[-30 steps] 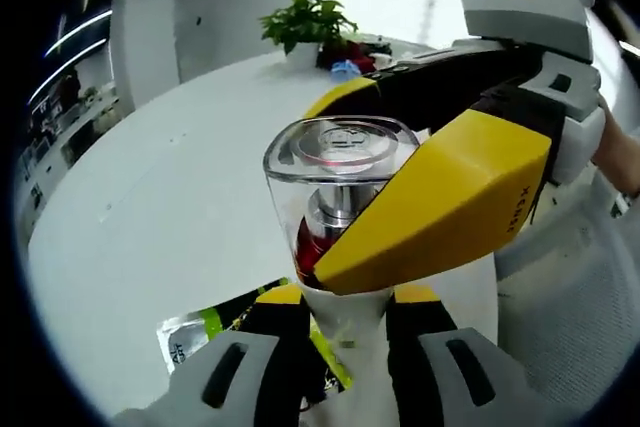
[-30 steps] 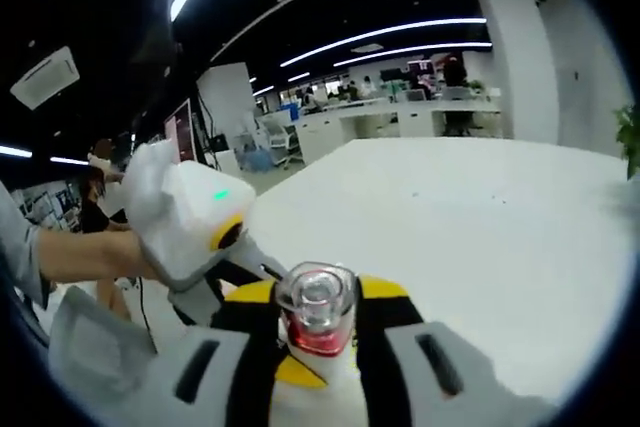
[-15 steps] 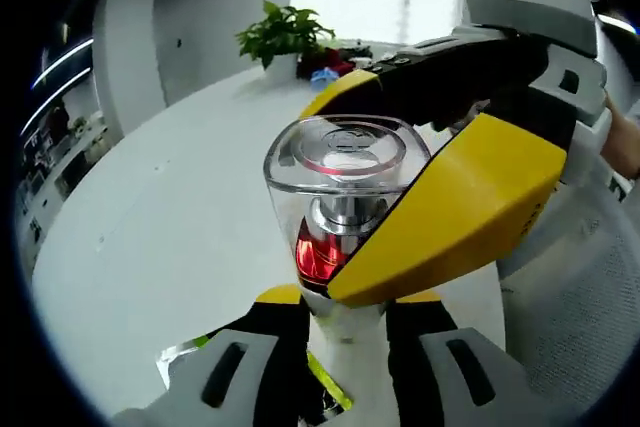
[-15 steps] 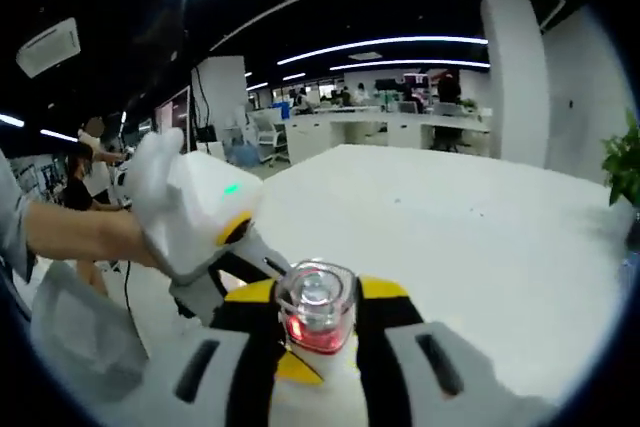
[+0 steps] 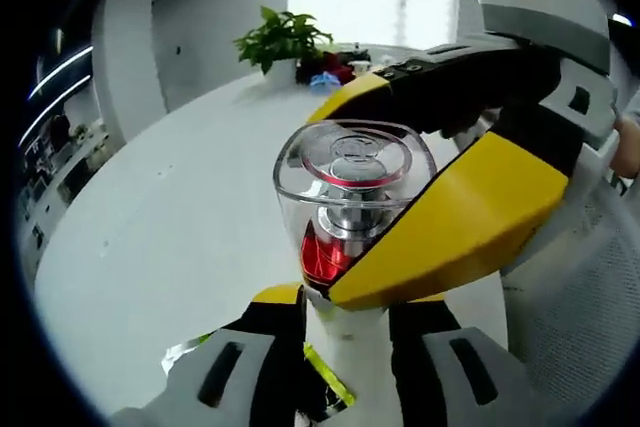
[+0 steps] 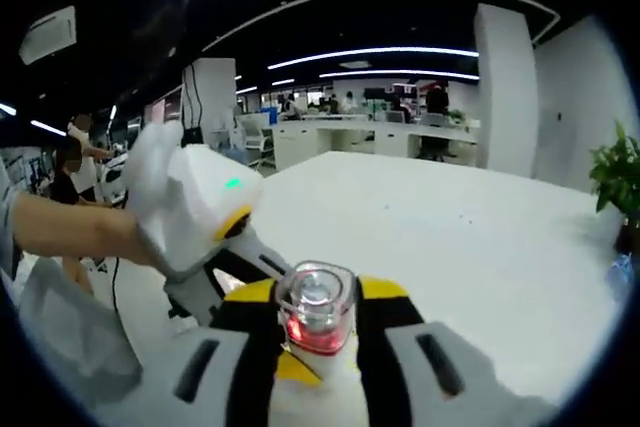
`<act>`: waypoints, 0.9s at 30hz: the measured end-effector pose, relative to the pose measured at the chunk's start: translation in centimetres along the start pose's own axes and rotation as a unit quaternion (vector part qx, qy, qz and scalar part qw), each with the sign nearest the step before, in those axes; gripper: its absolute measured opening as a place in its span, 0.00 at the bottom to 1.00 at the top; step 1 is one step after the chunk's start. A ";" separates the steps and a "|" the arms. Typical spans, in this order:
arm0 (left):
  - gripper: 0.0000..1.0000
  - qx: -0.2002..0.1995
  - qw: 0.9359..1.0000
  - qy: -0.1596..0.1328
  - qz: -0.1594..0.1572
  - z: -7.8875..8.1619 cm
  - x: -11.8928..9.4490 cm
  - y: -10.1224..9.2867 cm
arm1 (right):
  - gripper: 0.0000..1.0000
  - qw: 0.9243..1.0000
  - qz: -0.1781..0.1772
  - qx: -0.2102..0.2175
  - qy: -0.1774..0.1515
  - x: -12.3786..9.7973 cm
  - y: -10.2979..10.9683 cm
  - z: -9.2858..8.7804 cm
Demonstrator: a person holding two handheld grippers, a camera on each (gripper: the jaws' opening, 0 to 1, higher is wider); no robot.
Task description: Arrange the skincare products in the storage area until every visible bottle or jar stands upright without overlapping.
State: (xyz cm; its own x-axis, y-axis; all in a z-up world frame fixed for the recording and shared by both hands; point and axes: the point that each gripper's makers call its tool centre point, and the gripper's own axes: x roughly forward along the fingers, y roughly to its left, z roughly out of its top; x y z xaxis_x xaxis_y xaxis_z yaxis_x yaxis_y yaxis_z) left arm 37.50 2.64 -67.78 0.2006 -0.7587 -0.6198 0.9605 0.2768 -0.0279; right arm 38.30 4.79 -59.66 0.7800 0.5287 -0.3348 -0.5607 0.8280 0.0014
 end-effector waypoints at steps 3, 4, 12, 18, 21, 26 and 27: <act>0.29 -0.002 1.000 -0.002 0.003 0.1 -0.4 0.1 | 0.30 1.000 -0.003 -0.003 0.003 0.1 0.1 0.0; 0.29 -0.004 1.000 -0.002 0.005 0.1 -0.5 0.2 | 0.30 1.000 -0.004 -0.002 0.005 0.1 0.1 0.0; 0.30 -0.020 1.000 -0.001 0.012 -0.5 -1.9 0.1 | 0.36 1.000 0.001 0.009 0.005 -0.2 -0.3 0.1; 0.34 -0.042 0.999 -0.004 0.028 -0.7 -3.4 0.2 | 0.40 1.000 0.007 -0.008 0.013 -1.0 -0.2 0.2; 0.36 -0.055 0.998 -0.006 0.037 -0.7 -4.3 0.3 | 0.43 1.000 0.007 -0.015 0.017 -1.5 -0.3 0.3; 0.39 -0.071 0.995 -0.003 0.063 -1.1 -5.9 0.7 | 0.49 0.999 0.016 -0.015 0.027 -2.3 -0.3 0.3; 0.40 -0.069 0.995 -0.002 0.070 -1.2 -6.4 0.8 | 0.51 0.999 0.017 -0.015 0.031 -2.4 -0.3 0.2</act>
State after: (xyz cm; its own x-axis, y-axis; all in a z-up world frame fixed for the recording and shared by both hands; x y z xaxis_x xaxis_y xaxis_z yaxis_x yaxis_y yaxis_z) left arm 36.76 8.40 -64.78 0.3320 -0.7086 -0.6227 0.8871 0.4589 -0.0492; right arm 36.65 3.31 -58.62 0.7422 0.5428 -0.3930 -0.5952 0.8035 -0.0144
